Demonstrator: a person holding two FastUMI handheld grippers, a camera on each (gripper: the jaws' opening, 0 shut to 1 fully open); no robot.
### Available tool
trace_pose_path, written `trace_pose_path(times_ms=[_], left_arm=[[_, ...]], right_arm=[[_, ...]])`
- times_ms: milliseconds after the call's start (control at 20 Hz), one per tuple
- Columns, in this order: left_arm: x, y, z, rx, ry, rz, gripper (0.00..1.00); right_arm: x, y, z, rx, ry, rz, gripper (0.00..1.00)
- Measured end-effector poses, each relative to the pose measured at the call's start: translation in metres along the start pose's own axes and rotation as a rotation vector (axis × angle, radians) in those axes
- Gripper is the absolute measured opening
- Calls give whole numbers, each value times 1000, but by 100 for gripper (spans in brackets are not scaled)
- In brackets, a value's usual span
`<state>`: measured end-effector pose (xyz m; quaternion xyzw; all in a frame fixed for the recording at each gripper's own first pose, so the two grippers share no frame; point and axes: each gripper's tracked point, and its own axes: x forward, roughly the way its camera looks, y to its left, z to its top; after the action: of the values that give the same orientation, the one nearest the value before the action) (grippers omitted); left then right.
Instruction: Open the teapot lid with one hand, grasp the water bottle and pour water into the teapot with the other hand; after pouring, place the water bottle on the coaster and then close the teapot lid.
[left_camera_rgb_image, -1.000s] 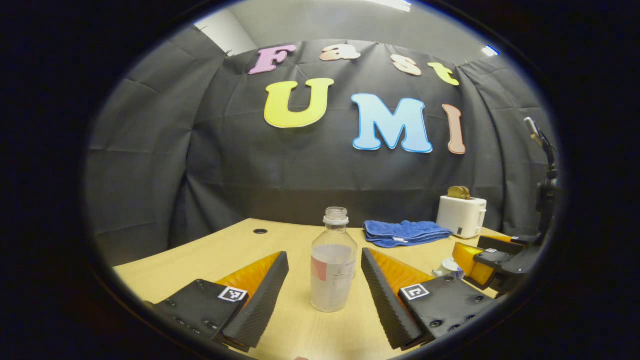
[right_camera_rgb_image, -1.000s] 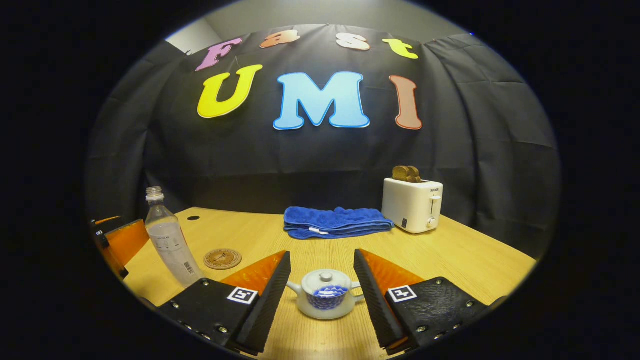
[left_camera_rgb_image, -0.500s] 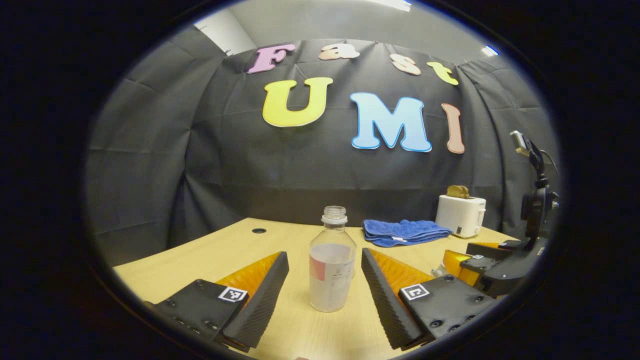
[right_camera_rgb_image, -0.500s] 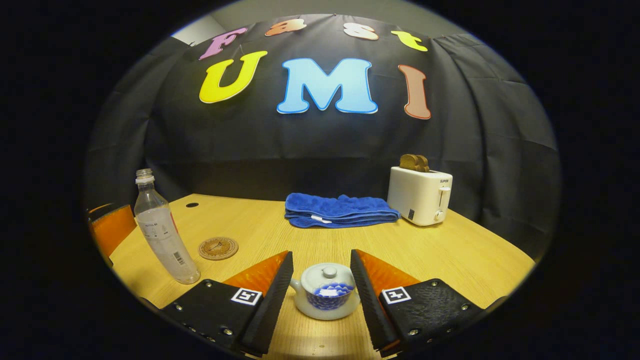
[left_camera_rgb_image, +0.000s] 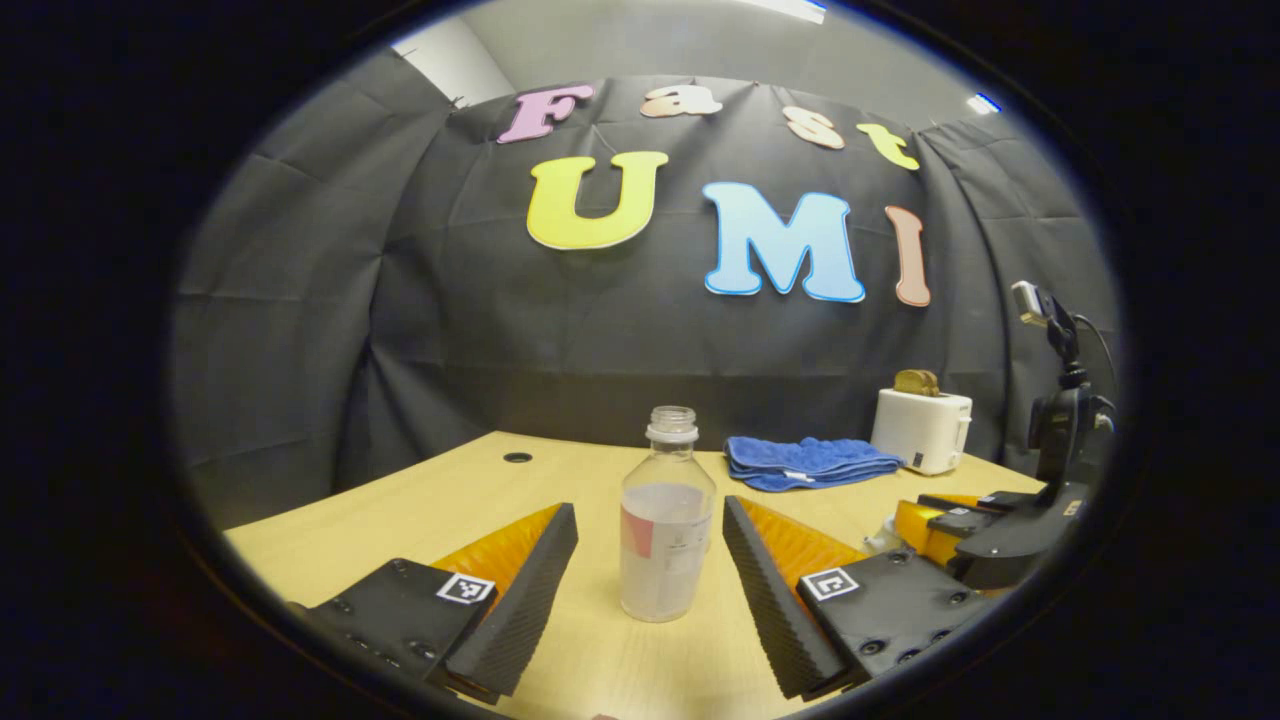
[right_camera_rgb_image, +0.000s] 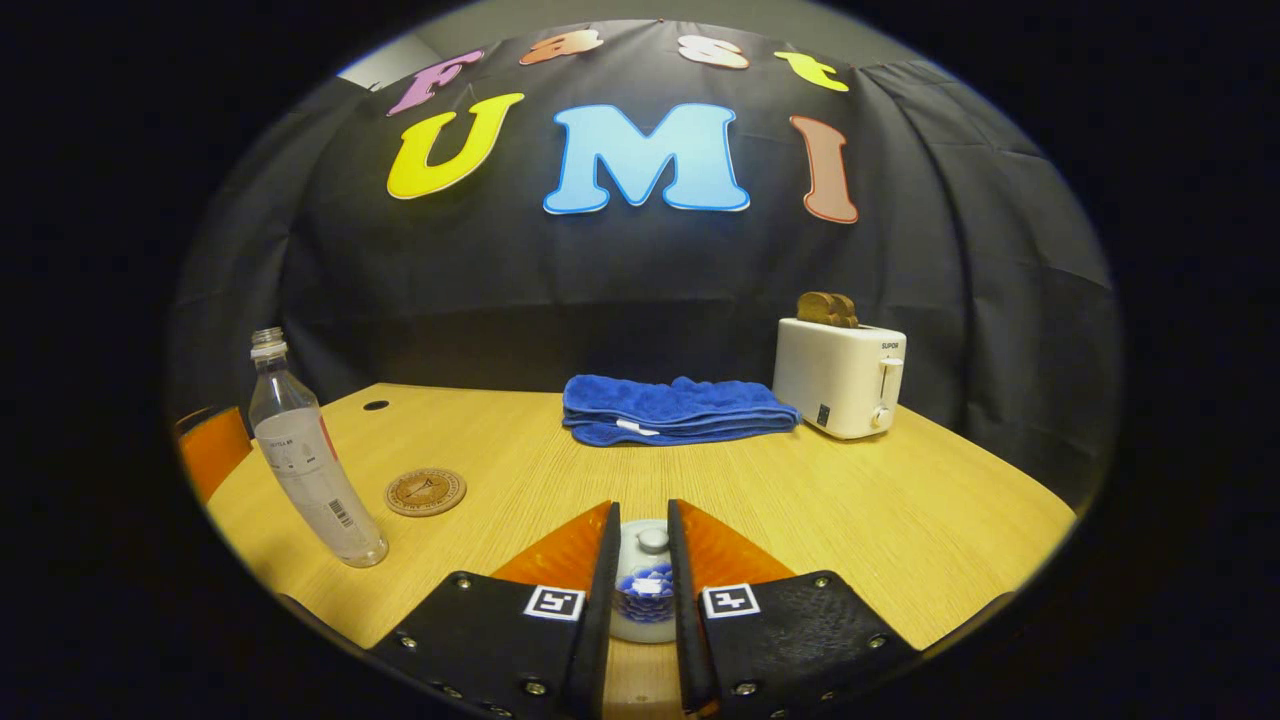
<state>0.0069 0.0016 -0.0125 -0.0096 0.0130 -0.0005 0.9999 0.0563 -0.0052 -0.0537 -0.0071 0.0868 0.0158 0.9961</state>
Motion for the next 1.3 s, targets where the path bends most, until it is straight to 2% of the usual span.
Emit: trace_pose_path(times_ms=[150, 200, 250, 300, 650, 1300], left_arm=[[1, 0, 1, -1, 3, -1, 100], [1, -1, -1, -1, 3, -2, 100], [0, -1, 0, -1, 4, -2, 100], [-1, 0, 0, 1, 3, -1, 100], [1, 1, -2, 12, 12, -4, 100], [31, -10, -23, 39, 66, -22, 100]], right_arm=[[-2, 0, 1, 4, 2, 10, 29], [10, -8, 0, 10, -26, -28, 29], [-24, -12, 3, 37, -8, -25, 31], [7, -10, 2, 43, -24, -25, 5], [0, -9, 9, 59, -27, -3, 5], [-47, -14, 68, 52, -155, 32, 5]])
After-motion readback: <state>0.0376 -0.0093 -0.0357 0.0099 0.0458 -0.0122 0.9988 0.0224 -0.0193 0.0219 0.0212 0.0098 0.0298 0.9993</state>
